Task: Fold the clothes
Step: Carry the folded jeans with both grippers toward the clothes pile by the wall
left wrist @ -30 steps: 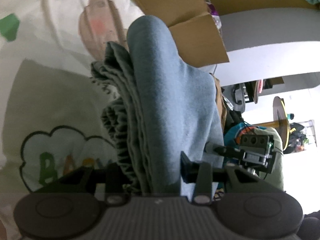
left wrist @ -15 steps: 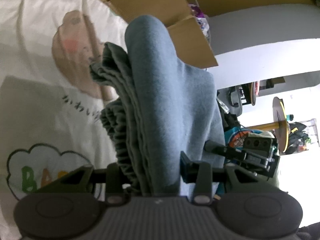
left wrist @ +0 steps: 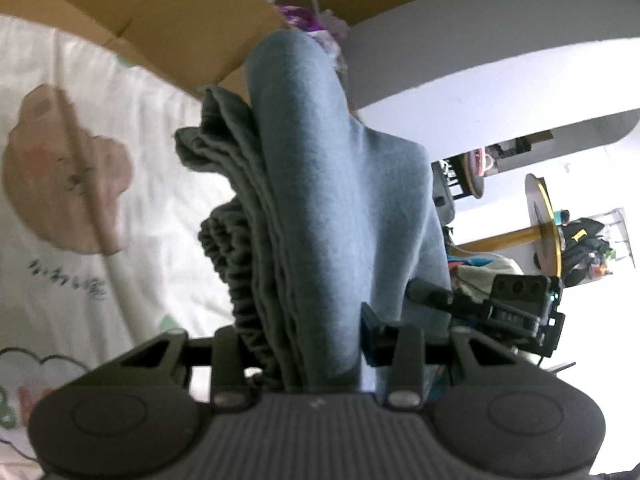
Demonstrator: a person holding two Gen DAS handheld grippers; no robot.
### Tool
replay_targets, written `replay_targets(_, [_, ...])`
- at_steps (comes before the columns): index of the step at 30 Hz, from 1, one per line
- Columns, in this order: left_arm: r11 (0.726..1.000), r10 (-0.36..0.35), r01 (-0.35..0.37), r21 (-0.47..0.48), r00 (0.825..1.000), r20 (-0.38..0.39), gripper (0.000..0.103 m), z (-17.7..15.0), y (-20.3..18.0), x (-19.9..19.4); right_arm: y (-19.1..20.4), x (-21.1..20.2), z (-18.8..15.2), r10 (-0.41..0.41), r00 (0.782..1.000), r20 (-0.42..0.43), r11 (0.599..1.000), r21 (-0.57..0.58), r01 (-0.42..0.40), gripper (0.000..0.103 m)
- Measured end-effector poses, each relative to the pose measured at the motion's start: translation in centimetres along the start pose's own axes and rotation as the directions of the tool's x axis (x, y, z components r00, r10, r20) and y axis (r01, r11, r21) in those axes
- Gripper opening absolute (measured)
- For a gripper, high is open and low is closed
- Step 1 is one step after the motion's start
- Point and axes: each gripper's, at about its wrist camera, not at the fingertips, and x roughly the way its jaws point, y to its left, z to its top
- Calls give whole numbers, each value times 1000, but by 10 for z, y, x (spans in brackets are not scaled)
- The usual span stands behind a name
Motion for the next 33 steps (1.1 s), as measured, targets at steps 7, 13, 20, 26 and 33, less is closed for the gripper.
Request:
replay_targets(7, [999,-3,4,54,1000,-20,42,18,-71,36,3,-61,21,-21,998,66,1000,23,19,28])
replay_targets(13, [994,0,5,110,999,-47,42,17,-118,37,5,-115,33,-42,991,129,998,42,37,26])
replay_targets(20, [989,2,3,145,999,-38,42,16,-176,42,14,-173,45,-41,982,185,999,33,35,26])
replay_targets(26, [984,7,-2,177,1000,-28,42,9,-212,50,19,-213,45,-35,974,225,999,25,30,26])
replay_targets(33, [974,-22,31,225,999,-41,42,13,-243,63,17,-252,37,-59,953,296,998,38,50,26])
